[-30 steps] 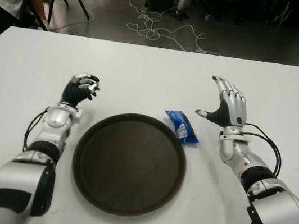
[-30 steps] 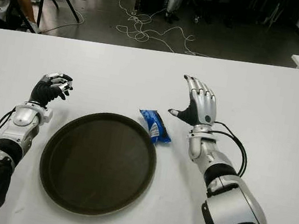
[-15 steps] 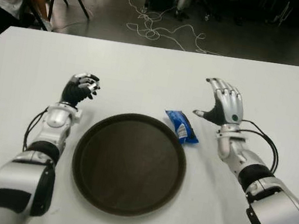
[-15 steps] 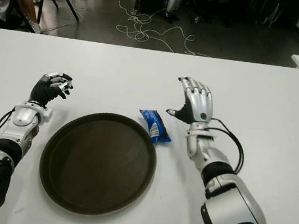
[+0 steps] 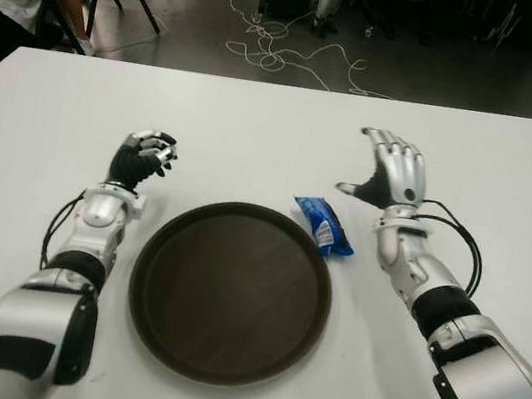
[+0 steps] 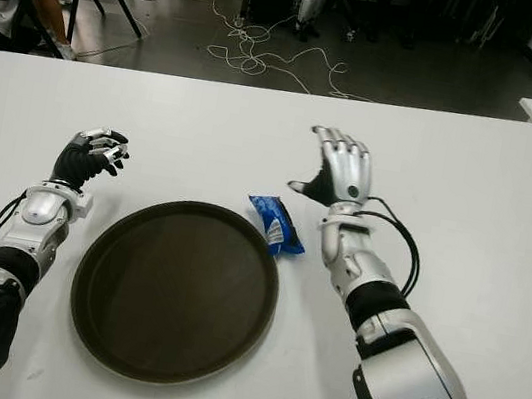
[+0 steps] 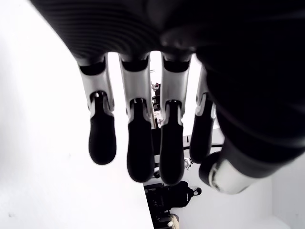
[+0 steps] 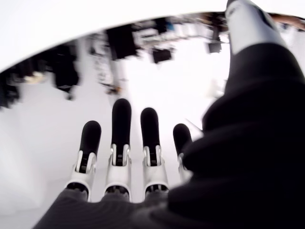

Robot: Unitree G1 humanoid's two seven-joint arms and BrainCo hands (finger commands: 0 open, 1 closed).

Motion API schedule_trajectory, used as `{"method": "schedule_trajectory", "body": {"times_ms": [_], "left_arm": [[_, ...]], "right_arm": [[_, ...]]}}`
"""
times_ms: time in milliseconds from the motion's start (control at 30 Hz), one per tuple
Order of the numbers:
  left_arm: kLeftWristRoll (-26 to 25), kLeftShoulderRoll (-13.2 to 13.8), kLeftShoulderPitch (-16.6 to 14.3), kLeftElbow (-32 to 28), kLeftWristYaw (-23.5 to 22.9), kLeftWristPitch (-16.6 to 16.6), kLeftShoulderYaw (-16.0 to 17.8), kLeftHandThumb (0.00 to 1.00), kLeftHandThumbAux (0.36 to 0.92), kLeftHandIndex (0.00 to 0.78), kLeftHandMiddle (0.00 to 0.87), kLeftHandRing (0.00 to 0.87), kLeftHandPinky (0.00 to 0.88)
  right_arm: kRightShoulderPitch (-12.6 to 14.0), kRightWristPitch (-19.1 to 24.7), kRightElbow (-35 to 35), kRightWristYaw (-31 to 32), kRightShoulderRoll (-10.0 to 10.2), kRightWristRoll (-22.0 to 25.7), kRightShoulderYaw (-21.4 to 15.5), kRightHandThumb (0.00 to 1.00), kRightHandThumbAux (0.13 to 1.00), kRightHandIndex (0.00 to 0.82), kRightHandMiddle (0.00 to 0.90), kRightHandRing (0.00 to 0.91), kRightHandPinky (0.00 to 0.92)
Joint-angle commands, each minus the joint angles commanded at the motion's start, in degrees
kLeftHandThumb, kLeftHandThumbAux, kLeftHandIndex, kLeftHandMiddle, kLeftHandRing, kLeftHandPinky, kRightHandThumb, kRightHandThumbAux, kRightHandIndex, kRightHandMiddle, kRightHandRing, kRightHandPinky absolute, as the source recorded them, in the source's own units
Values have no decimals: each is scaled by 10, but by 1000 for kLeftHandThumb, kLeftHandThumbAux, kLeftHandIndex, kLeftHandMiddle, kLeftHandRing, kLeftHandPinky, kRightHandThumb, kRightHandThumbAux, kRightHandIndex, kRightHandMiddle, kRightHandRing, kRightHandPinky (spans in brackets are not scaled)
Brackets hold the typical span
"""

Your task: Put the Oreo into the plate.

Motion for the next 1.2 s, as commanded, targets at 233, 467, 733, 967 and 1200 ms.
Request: {"method": "schedule_trajectory", "body": {"times_ms": [233, 467, 733, 967, 1200], "left_arm": [[-6, 1, -1, 1, -11, 3, 4, 693, 717, 425, 546, 572, 609], [-8, 1, -1, 1, -16, 5, 8, 693, 716, 426, 549, 572, 600], [-4, 2, -2, 2, -10, 7, 8, 694, 714, 427, 544, 562, 589], [-2, 3, -2, 2, -9, 6, 7, 695, 714, 427, 550, 566, 587], [-4, 3, -1, 2, -15, 1, 8, 694, 714, 427, 552, 570, 592]], "right_arm": [[-3, -19, 20, 36, 6, 43, -32, 0, 836, 397, 446, 481, 429], [-3, -33, 17, 87, 15, 109, -79, 0, 760, 283, 331, 351, 310], [4, -108, 26, 84, 24, 172, -134, 0, 724, 257, 299, 322, 333], [-2, -124, 42, 90, 24, 183, -145, 0, 718, 253, 286, 303, 309], [-10, -95, 37, 129, 23, 202, -157, 0, 691, 219, 279, 307, 331]]}}
